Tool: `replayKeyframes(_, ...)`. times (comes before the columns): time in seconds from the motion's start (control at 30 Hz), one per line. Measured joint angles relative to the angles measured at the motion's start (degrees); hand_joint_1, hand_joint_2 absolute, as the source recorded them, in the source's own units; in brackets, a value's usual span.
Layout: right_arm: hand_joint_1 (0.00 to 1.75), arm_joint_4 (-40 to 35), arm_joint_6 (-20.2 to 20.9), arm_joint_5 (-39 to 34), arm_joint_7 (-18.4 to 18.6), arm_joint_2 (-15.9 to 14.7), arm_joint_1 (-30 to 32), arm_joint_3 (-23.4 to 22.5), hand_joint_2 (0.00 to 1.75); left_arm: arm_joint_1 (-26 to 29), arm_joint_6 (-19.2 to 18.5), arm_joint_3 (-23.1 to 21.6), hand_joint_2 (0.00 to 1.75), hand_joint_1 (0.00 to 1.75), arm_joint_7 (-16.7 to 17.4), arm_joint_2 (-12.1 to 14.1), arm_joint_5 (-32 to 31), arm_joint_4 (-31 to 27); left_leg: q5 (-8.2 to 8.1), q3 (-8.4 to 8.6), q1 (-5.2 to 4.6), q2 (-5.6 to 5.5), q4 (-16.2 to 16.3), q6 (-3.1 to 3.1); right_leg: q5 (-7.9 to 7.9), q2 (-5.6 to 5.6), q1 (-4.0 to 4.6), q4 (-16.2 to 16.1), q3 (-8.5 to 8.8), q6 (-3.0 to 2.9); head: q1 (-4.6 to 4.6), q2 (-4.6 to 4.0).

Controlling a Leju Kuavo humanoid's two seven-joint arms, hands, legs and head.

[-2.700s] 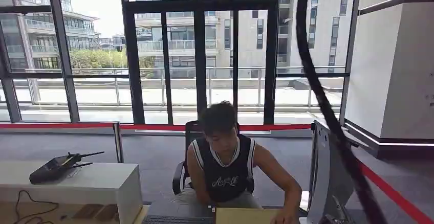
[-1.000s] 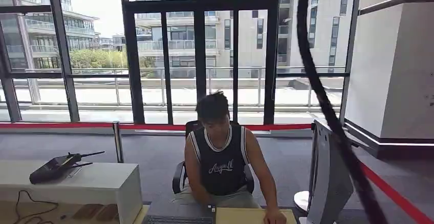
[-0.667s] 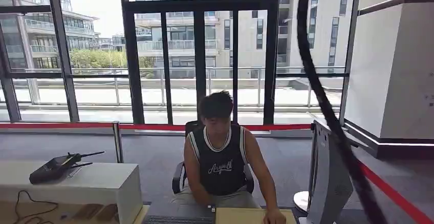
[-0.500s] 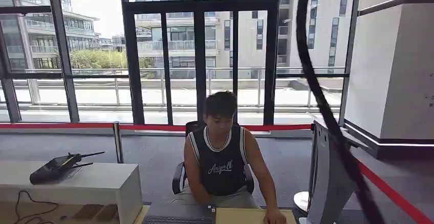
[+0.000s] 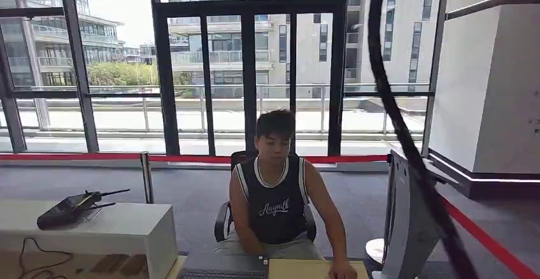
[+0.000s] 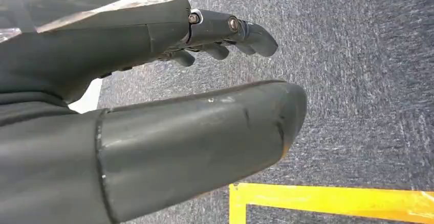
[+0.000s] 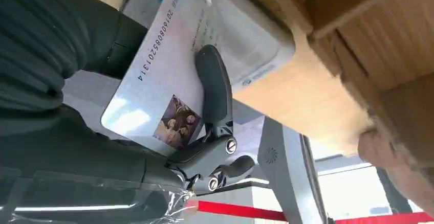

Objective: Pass the card to the sensor for recognition and then transmit it.

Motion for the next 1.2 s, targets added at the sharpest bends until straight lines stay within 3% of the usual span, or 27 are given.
replayKeyframes(0.37,1.75,-9.6,0.9,0.4,4.6,-5.4,-5.6,-3.0,1.75,0.0,-0.6,-0.6,0.00,0.00,-1.5,0.0,0.1,0.0,0.00,-0.03,-0.03,0.00,0.0,0.00,0.01,0.00,0.00,0.0,-0.02,-0.01,-0.02,0.00)
replayKeyframes(0.67,1.75,-16.8,4.8,5.0,5.3,-7.4,-8.4,-4.4,1.75,-0.1,-0.9,-1.5,0.00,0.00,-1.8,0.0,-0.2,0.0,0.00,-0.04,-0.01,0.00,0.0,0.00,0.02,0.03,0.02,0.0,-0.03,-0.02,-0.07,0.00)
replayKeyframes(0.9,1.75,-18.0,8.4,10.3,4.2,-4.0,-12.3,-2.7,1.75,-0.4,-1.0,-2.4,0.00,0.00,-2.1,0.0,-0.3,0.0,0.03,-0.09,0.02,0.00,0.0,-0.05,0.03,0.04,0.12,0.0,-0.06,-0.04,-0.07,0.00)
replayKeyframes(1.2,1.75,-15.0,9.4,12.7,3.2,2.0,-18.4,0.0,1.75,-0.6,-1.0,-3.4,0.00,0.00,-2.2,0.0,-0.5,0.0,0.05,-0.14,0.10,-0.02,0.0,-0.08,0.02,0.03,0.16,0.0,-0.10,-0.04,-0.02,0.00)
